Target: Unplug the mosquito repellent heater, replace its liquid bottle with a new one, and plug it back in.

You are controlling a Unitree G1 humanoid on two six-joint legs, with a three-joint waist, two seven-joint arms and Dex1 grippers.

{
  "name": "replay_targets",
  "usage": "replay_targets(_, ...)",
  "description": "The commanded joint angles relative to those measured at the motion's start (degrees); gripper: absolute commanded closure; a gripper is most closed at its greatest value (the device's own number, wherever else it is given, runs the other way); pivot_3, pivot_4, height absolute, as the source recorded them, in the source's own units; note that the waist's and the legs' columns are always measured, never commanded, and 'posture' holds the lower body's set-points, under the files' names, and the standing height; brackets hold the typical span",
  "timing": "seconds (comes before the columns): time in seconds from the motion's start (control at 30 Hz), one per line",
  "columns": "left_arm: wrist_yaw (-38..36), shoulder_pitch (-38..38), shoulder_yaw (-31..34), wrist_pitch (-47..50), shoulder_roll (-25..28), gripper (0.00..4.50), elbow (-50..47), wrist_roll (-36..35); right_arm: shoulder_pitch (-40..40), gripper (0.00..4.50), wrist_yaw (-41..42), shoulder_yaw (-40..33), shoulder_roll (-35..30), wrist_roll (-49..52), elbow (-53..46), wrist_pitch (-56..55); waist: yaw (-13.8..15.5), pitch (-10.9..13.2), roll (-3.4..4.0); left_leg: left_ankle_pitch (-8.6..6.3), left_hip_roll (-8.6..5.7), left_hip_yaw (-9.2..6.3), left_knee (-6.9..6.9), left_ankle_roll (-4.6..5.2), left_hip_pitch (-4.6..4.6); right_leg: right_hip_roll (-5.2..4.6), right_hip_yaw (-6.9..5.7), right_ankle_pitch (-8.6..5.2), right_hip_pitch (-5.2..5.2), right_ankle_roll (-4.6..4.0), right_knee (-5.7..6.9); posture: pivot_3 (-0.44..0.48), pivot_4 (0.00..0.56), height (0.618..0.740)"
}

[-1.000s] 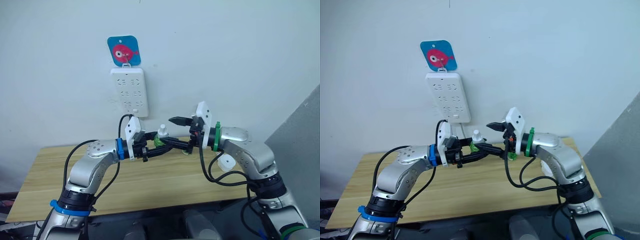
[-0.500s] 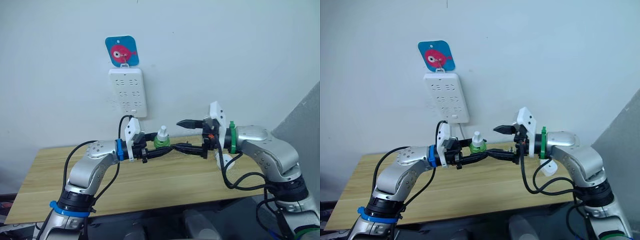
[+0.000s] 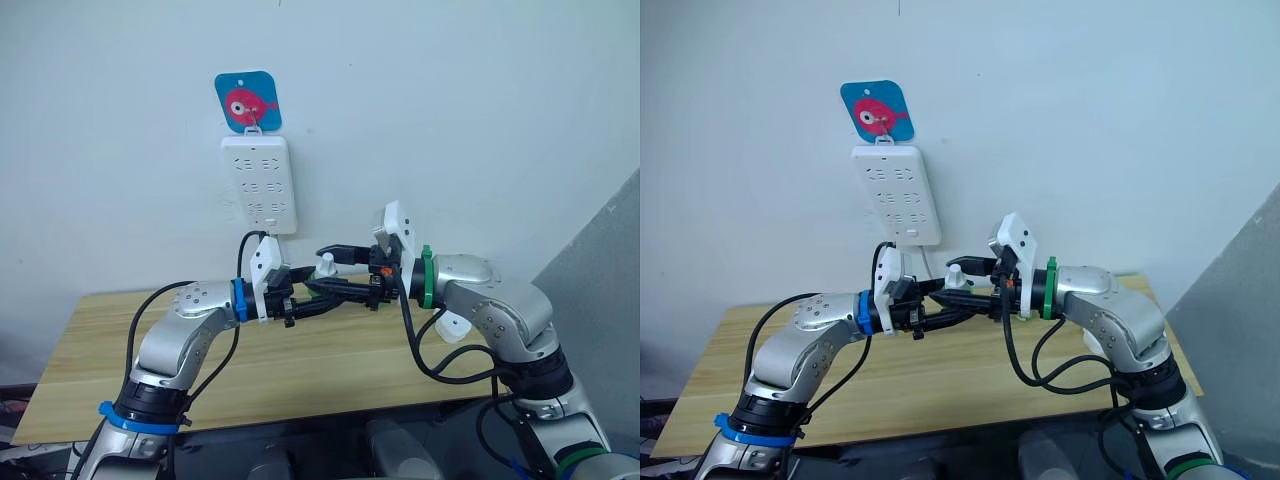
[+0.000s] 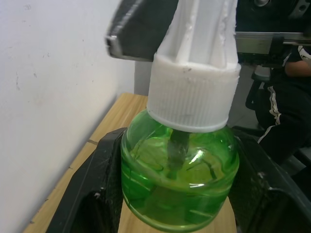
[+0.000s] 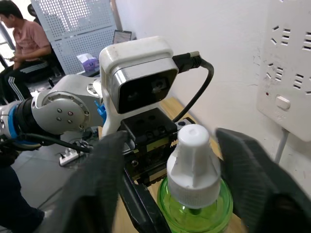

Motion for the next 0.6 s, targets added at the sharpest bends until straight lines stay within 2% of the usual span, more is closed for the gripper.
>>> replay_targets(0.03, -0.53, 0.22, 0.2, -1.44, 0.4, 2.09, -2.38, 0.0, -1.8, 2.84, 0.38, -1.95, 0.12, 1.4, -0.52, -0.53, 0.0, 0.0, 0.0, 0.0, 0.0, 0.0, 0.0, 0.0, 0.0, 0.0, 0.0, 0.0, 0.0, 0.0, 0.0, -0.21, 0.055, 0.692)
replay_targets(0.17, -0.77, 0.5, 0.1, -1.66, 0.4, 2.09, -2.31, 0.18, -2.05, 4.29, 0.62, -2.16, 0.21, 1.4, -0.42, -0.99, 0.04, 0.0, 0.0, 0.0, 0.0, -0.01, 0.0, 0.0, 0.0, 0.0, -0.01, 0.0, -0.01, 0.0, 0.0, -0.21, 0.055, 0.692)
replay_targets(0.47, -0.93, 1.1, 0.02, -1.54, 0.6, 2.09, -2.06, 0.58, -4.56, 4.29, 0.21, -5.4, -0.19, 3.1, -2.5, -2.44, 0.01, 0.01, 0.02, 0.0, 0.0, 0.01, 0.0, 0.0, 0.0, 0.0, 0.0, 0.0, -0.01, 0.0, 0.0, -0.214, 0.062, 0.692)
replay_targets(0.6, -0.67, 2.41, 0.2, -1.75, 1.73, 2.09, -0.02, 2.27, -4.32, 4.29, -1.59, -8.24, -2.72, 1.52, -4.31, -3.79, 0.05, 0.01, 0.02, 0.0, 0.0, 0.0, -0.01, 0.0, -0.01, 0.0, 0.0, 0.0, -0.01, 0.0, -0.01, -0.213, 0.064, 0.692)
